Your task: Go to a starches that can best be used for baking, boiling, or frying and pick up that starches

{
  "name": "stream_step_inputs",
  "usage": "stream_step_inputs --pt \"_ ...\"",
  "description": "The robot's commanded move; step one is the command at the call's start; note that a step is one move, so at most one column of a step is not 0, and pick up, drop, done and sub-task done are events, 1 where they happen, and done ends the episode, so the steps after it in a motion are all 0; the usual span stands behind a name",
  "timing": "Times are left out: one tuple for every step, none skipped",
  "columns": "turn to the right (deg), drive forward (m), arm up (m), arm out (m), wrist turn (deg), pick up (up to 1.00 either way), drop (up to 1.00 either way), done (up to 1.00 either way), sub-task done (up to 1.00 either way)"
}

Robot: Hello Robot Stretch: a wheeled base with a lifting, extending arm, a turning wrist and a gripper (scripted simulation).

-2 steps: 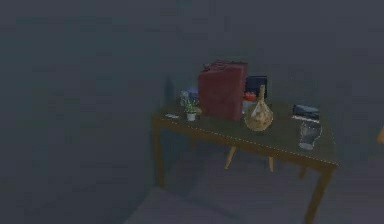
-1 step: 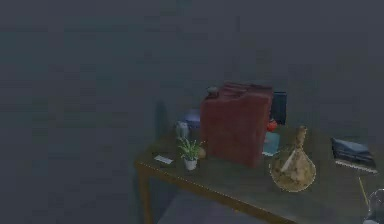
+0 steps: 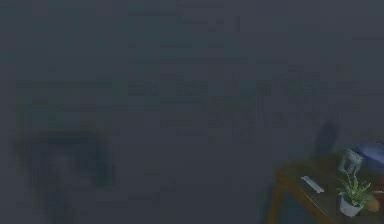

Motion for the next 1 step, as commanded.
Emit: stream_step_inputs --pt "-39.0 0.00 0.00 0.00 0.0 0.00 0.00 0.00 0.00"
